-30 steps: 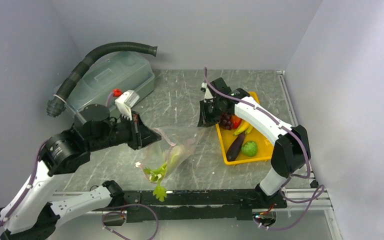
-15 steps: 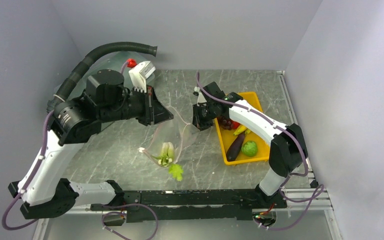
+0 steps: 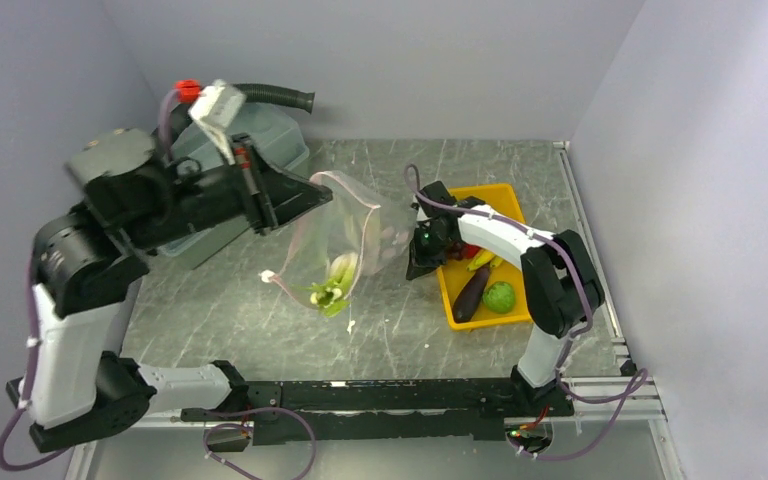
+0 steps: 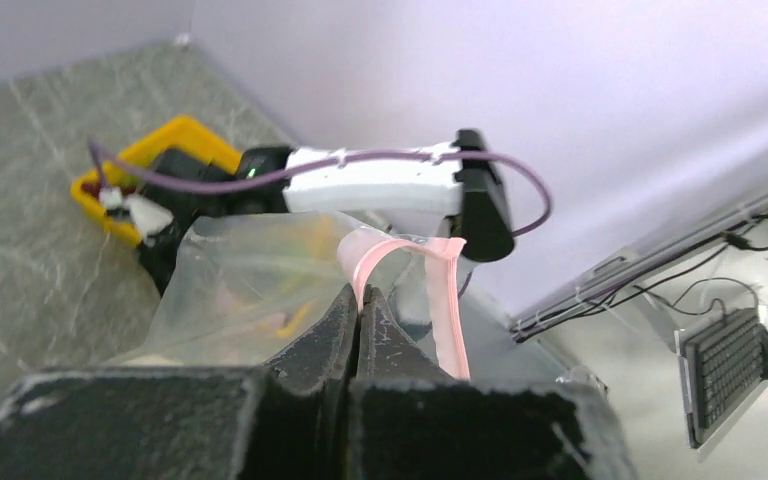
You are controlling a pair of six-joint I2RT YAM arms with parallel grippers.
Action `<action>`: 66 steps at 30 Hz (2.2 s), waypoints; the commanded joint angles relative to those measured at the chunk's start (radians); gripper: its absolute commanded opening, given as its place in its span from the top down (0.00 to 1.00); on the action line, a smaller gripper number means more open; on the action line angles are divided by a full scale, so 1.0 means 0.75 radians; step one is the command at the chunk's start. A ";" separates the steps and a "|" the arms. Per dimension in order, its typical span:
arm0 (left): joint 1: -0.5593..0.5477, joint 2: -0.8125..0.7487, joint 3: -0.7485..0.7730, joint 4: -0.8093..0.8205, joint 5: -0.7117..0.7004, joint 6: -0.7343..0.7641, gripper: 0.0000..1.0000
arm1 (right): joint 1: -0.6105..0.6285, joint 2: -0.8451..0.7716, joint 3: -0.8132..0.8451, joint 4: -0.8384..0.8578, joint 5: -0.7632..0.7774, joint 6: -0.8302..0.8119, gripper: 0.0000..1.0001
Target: Place the food in the zip-top bag and seal the zipper
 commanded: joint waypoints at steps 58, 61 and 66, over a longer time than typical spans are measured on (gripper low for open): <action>-0.003 -0.056 -0.461 0.119 -0.689 -0.136 1.00 | 0.639 -0.732 0.522 0.062 0.615 0.128 0.39; -0.003 -0.054 -0.460 0.114 -0.693 -0.136 1.00 | 0.684 -0.673 0.587 0.040 0.664 0.100 0.39; 0.000 -0.061 -0.470 0.118 -0.691 -0.131 1.00 | 0.757 -0.536 0.760 -0.067 0.803 0.049 0.39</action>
